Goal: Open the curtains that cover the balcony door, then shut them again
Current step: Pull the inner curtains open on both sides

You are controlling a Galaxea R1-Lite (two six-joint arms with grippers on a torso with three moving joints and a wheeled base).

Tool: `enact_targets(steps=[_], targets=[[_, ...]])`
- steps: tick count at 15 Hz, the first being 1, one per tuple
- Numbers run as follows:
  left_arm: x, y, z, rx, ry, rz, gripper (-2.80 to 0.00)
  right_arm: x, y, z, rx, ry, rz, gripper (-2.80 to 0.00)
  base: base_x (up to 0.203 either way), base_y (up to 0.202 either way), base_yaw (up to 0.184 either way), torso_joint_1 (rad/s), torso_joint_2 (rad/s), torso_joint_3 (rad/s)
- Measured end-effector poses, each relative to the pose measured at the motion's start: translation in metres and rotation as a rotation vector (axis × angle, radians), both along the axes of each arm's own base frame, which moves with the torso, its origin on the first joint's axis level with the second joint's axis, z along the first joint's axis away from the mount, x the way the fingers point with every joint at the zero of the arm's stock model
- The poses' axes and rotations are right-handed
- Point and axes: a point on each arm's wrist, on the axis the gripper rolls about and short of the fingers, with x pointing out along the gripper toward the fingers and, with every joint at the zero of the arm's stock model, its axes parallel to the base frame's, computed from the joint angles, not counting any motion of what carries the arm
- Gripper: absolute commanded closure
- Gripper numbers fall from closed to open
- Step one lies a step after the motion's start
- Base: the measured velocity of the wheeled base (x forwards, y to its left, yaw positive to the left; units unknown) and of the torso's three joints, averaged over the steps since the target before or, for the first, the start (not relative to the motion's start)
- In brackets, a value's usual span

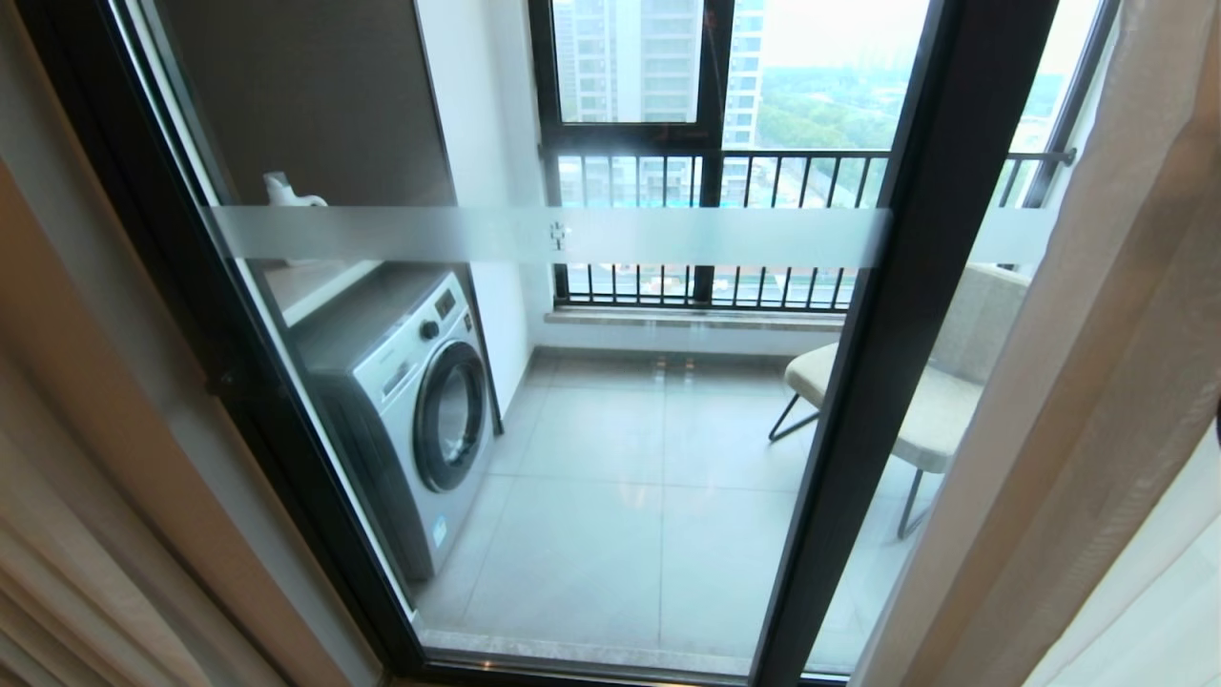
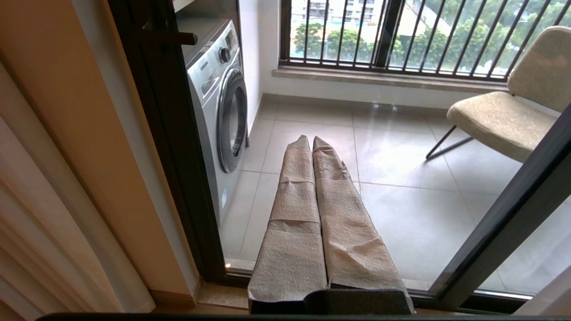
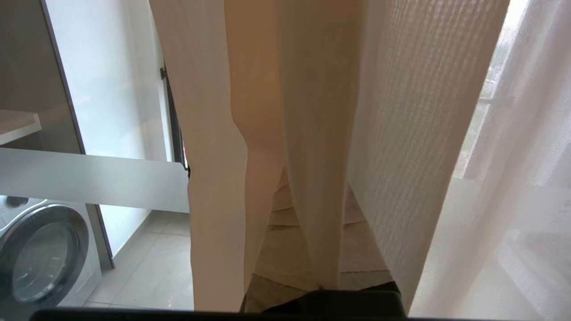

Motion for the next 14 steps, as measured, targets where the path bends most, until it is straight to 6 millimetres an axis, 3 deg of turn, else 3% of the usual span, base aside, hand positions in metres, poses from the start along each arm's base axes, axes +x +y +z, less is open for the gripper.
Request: enact_targets(steps=[14], targets=[[0.000,0.000,0.000,0.000,0.000,0.000,0.00,-0.011,0.001,-0.005,0.003,0.010,-0.008,0.00,0.000,0.000,0.000,0.000,0.00,0.000]])
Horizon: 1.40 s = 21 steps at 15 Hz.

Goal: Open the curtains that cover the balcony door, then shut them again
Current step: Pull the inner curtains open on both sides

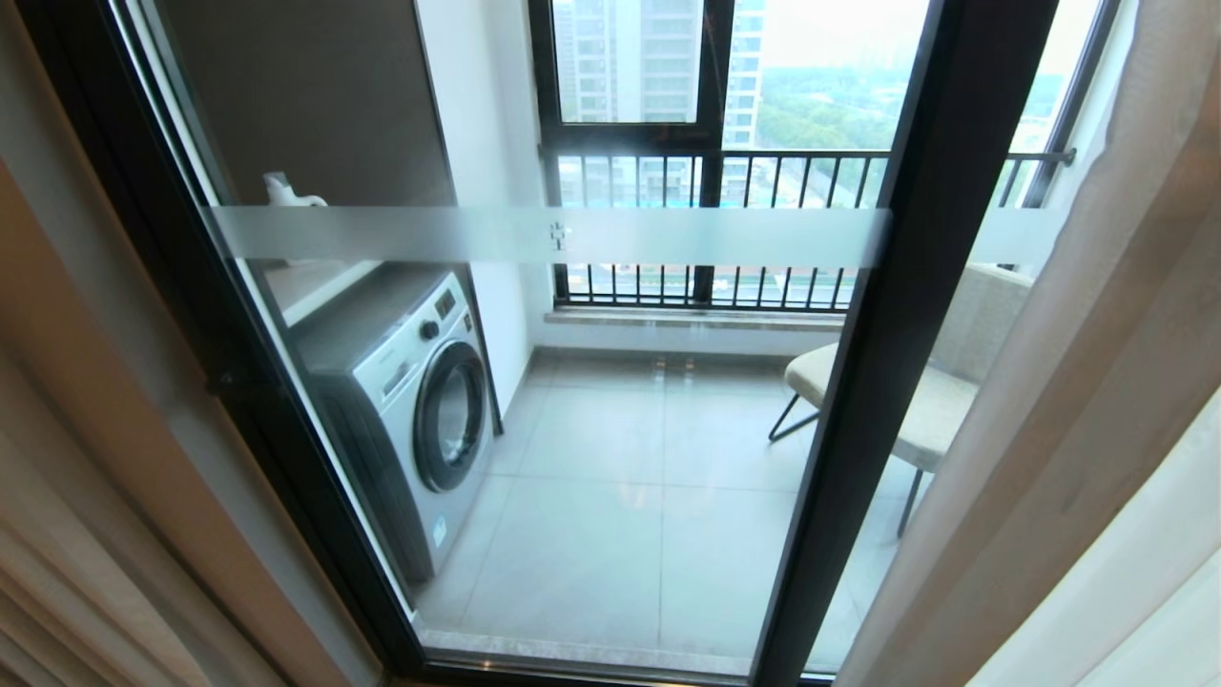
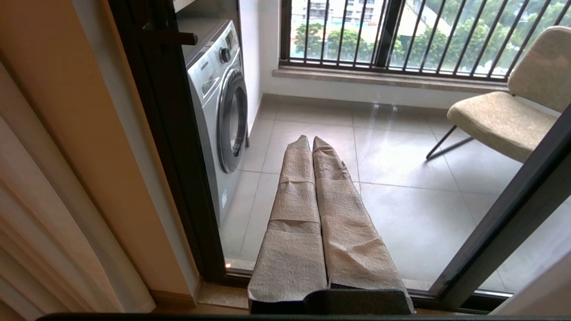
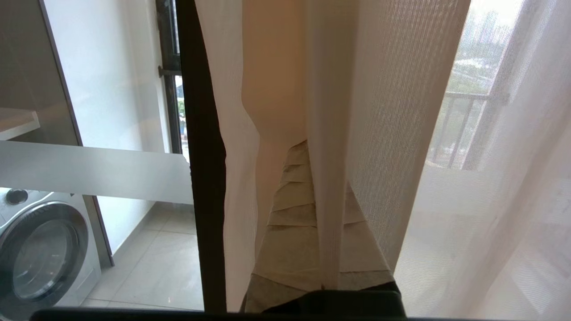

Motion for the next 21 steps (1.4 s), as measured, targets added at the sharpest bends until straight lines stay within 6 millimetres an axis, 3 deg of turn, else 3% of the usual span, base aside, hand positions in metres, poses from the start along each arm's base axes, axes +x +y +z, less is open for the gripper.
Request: enact_targets(steps=[5,12,21], targets=[[0.000,0.000,0.000,0.000,0.000,-0.001,0.00,-0.001,-0.001,0.000,0.000,0.000,-0.005,0.00,0.000,-0.048,0.003,0.000,0.00,0.001],[0.000,0.000,0.000,0.000,0.000,0.000,0.00,-0.004,-0.013,-0.001,0.001,0.004,-0.064,0.00,0.000,-0.191,0.003,0.001,0.00,0.001],[0.000,0.000,0.000,0.000,0.000,0.000,0.00,-0.003,-0.023,-0.018,0.053,0.053,-0.104,0.00,0.000,-0.191,0.002,0.002,0.00,0.003]])
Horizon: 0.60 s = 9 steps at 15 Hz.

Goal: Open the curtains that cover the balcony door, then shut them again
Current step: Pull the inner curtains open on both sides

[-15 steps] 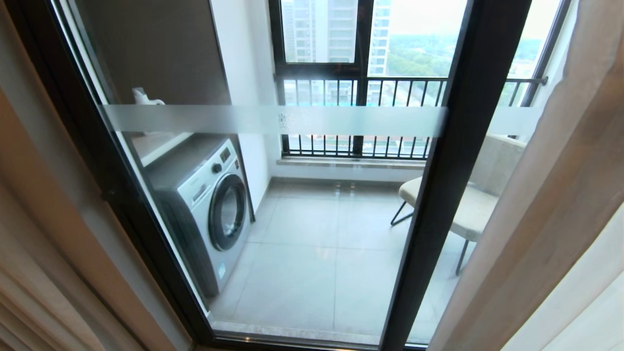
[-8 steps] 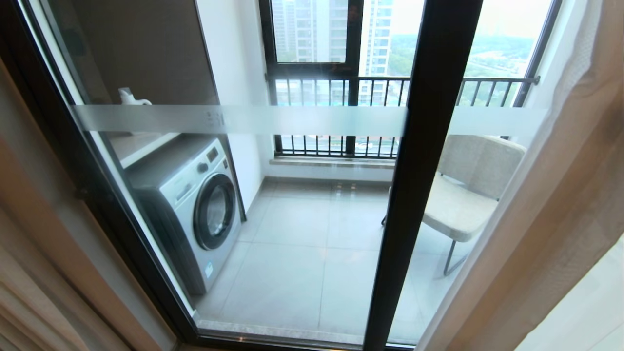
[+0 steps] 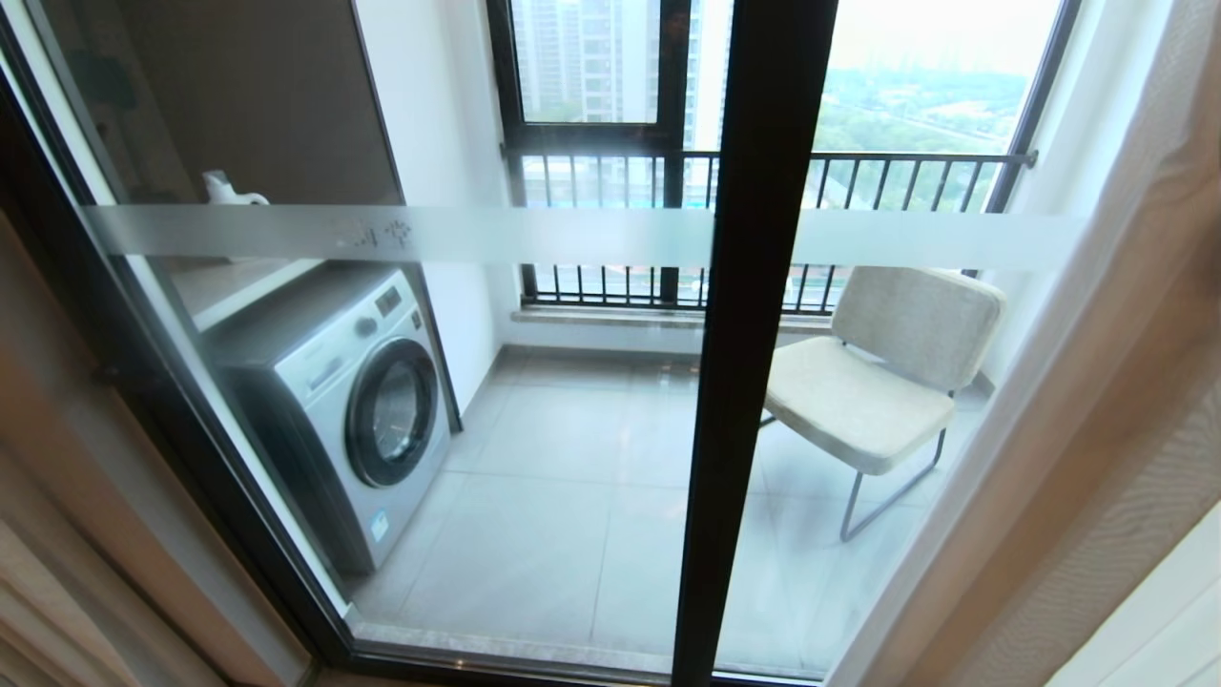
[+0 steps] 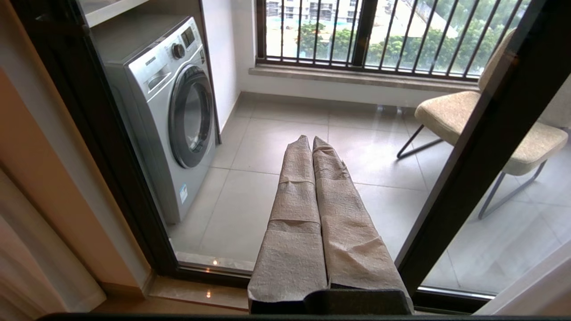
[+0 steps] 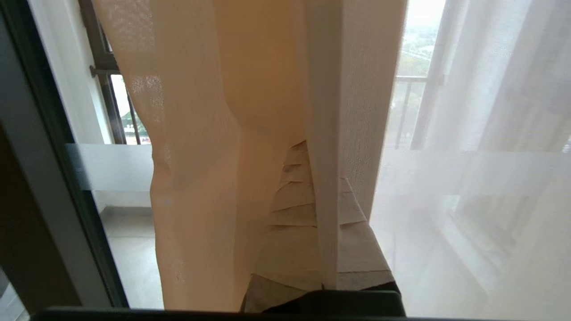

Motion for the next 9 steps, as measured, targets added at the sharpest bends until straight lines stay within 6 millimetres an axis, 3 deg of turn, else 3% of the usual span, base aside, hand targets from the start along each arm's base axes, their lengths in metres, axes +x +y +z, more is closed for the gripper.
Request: enact_targets(steps=[9], targets=[[0.0000,0.0000,0.0001,-0.001,-0.001,0.001,0.00,0.0028,-0.0091,-0.0036,0.034,0.014,-0.033,0.00,0.000,-0.189,0.001,0.001,0.00,0.002]])
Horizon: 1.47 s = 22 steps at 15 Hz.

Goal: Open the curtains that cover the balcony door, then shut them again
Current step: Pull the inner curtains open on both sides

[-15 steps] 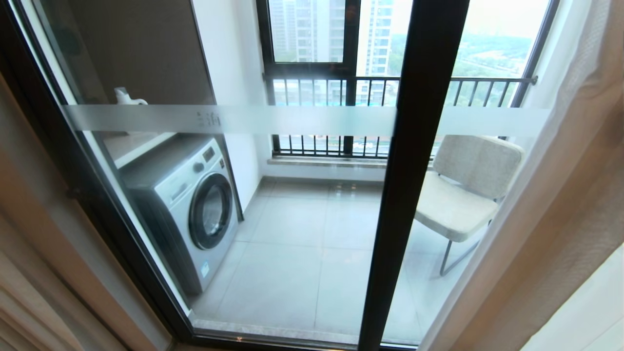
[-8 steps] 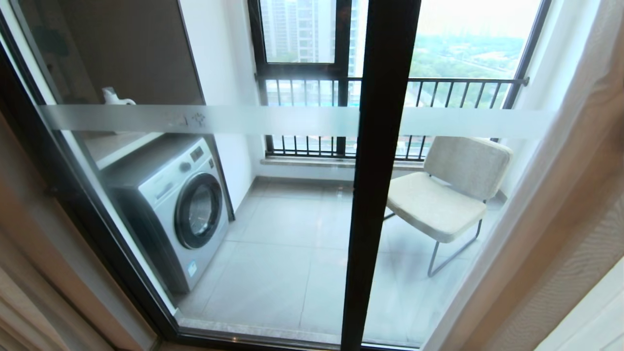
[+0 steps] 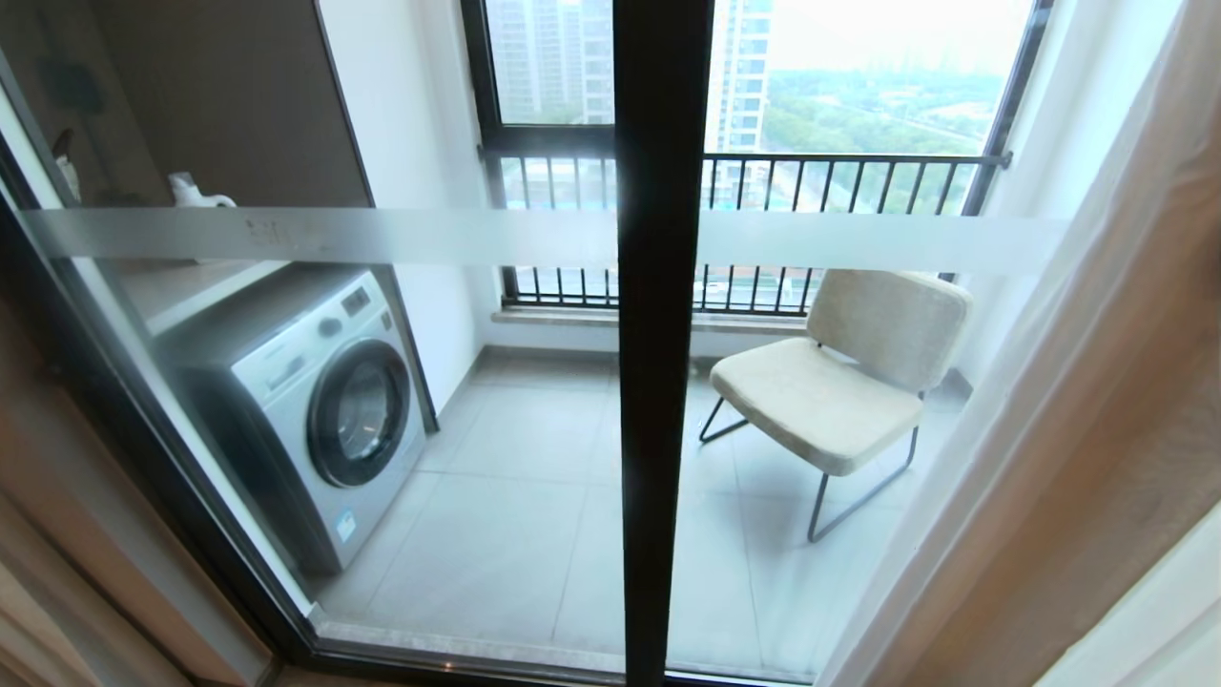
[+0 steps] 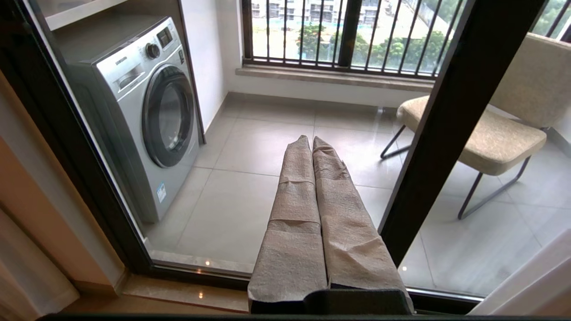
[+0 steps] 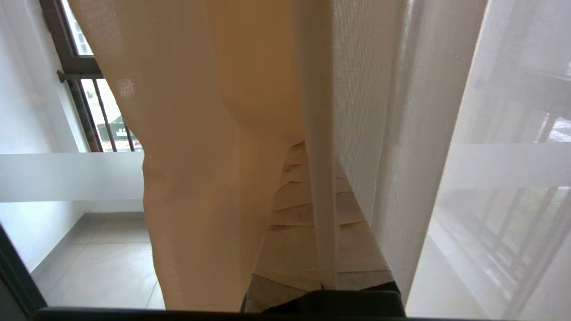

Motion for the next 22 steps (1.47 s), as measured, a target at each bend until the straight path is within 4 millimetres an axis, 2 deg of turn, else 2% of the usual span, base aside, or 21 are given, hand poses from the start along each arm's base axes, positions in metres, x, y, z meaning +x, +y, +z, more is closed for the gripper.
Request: enact_targets(steps=[13,22], targets=[[0.000,0.000,0.000,0.000,0.001,0.000,0.00,-0.010,-0.022,-0.001,0.021,-0.003,-0.107,0.00,0.000,-0.189,0.000,0.002,0.00,0.002],[0.000,0.000,0.000,0.000,0.001,0.000,0.00,-0.012,-0.026,-0.001,0.020,-0.005,-0.127,0.00,0.000,-0.188,0.000,0.003,0.00,0.002]])
